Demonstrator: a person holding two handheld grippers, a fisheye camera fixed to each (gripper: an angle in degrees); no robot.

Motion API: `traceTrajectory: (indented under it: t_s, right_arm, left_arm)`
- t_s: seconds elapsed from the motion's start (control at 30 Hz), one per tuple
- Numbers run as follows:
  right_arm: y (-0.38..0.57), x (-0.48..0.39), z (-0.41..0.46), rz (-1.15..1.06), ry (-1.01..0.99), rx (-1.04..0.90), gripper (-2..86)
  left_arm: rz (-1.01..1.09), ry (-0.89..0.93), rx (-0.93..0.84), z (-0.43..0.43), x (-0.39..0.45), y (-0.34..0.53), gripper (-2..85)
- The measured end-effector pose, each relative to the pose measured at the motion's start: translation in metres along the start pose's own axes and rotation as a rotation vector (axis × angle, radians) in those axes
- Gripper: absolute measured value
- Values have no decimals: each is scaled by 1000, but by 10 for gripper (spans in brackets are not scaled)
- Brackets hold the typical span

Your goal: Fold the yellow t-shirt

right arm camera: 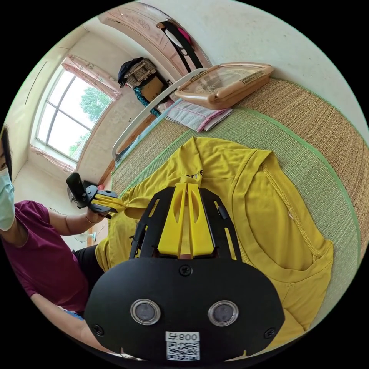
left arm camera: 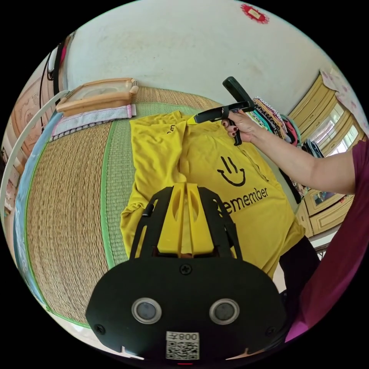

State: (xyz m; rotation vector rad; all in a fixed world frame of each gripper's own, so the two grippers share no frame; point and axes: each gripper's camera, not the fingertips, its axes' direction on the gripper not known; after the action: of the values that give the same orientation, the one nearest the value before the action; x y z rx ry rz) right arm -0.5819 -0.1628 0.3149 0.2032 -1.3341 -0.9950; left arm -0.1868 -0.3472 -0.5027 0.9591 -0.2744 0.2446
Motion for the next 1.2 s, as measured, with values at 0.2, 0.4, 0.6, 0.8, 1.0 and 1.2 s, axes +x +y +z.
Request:
traceTrajectory:
  t_s: [0.2,0.4,0.6,0.8,1.0,1.2]
  right_arm:
    - [6,25,-8,50,27,-31,4]
    - [14,46,-9,137,47,-48,10]
    - [7,32,-27,110,50,41,13]
    - [-27,15,29,68,143,-96,4]
    - [-34,13,13,91,148,-30,2]
    - [-49,-6,3,71,156,-19,2]
  left_arm:
    - [5,87,-68,20,-25,11,9]
    - [0,124,-134,39,-44,11,18]
    - [-30,104,-55,31,-71,0,17]
    - [-127,28,-145,65,-102,-4,6]
    - [-119,36,-112,69,-107,-14,4]
    - [-134,41,-105,85,-113,-25,3]
